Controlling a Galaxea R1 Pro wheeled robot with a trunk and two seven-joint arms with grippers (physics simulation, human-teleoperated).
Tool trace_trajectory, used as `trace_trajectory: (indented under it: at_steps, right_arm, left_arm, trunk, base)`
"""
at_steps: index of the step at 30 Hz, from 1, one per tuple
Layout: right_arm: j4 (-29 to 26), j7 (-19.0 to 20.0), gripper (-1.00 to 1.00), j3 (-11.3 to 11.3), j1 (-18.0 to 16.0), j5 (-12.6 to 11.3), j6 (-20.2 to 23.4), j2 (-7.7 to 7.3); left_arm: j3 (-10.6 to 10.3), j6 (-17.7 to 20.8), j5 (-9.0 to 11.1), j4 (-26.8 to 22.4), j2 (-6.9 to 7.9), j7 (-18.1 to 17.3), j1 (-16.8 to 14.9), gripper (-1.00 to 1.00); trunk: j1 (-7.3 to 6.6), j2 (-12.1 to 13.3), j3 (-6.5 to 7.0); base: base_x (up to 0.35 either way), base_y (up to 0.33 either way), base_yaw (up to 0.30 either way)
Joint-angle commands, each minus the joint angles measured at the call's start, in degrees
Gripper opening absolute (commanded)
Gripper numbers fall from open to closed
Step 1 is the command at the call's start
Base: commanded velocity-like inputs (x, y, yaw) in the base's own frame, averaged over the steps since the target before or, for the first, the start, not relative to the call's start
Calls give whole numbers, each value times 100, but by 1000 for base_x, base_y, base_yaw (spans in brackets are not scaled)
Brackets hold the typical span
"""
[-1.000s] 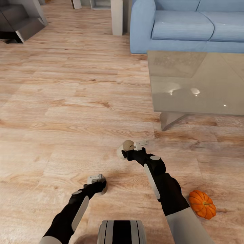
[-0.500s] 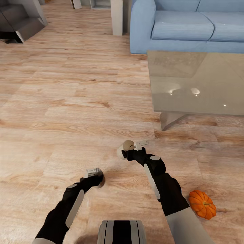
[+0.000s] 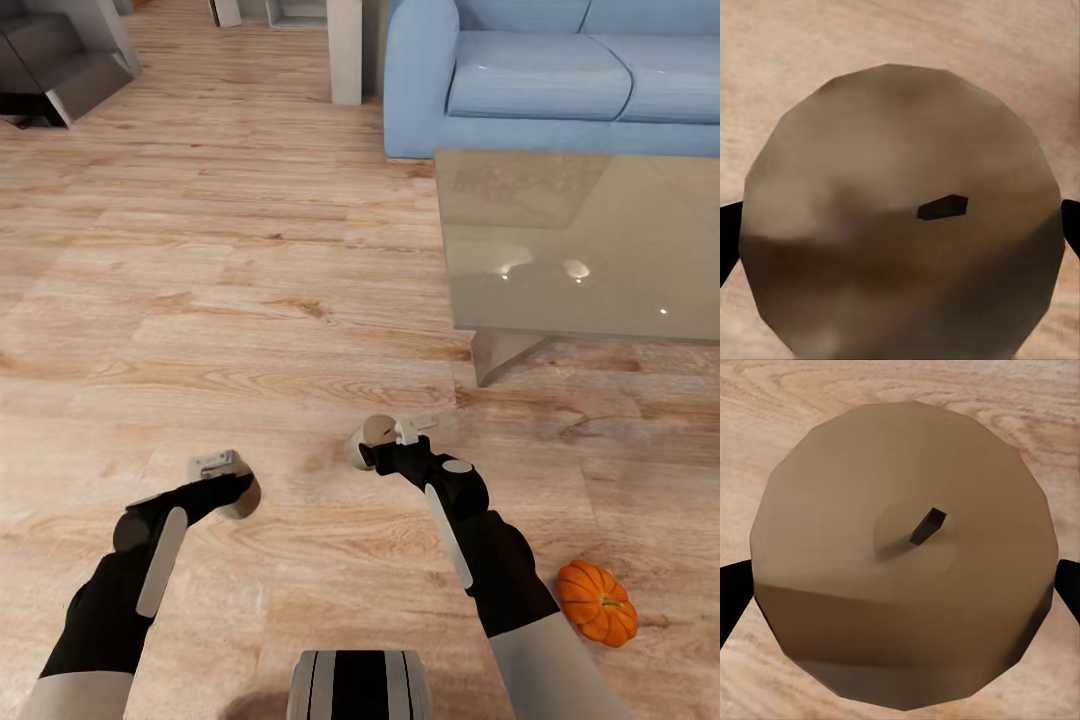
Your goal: Place each of the two pumpkins and all three candles from the living room inside a cabinet in the living room (use any cabinet), then make sure every cabinet is closed, and position the cauldron so it is next to a table in the living room.
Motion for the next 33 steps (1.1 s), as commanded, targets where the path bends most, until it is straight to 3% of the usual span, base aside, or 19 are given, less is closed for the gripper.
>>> trace_trajectory:
  at_steps: [1, 5, 10, 12, 13, 26, 33]
  right_arm:
    - [15, 9, -100, 0, 11, -2, 0, 0]
    - [30, 20, -100, 0, 36, -1, -55, -5]
    - [24, 22, -100, 9, 62, 2, -436, -16]
    - [44, 34, -100, 149, 70, 7, -447, -15]
    - [42, 31, -100, 408, 81, -19, -440, -14]
    - [143, -16, -100, 474, 118, -24, -435, 13]
    - [157, -43, -100, 522, 211, -24, -442, 39]
  left_arm:
    - [124, 7, 19, 0, 12, -7, -128, -100]
    - [164, 11, 31, 0, 12, -7, -171, -100]
    - [134, 9, 59, -74, -4, -24, -169, -100]
    - [155, 11, 65, -220, -51, -24, -161, -100]
    - [168, 11, 55, -222, -19, -22, -164, -100]
    - [202, 11, 26, -222, 20, -15, -173, -100]
    - [199, 11, 29, -227, 13, -15, -189, -100]
  trunk:
    - [0, 0, 0]
    - [0, 0, 0]
    - [0, 0, 0]
    - [-5, 3, 44]
    - [-8, 4, 64]
    - [-41, 21, 287]
    - [-59, 31, 479]
  base:
    - [0, 0, 0]
    - [0, 0, 0]
    - [0, 0, 0]
    - [0, 0, 0]
    - [0, 0, 6]
    - [0, 0, 139]
    - [0, 0, 90]
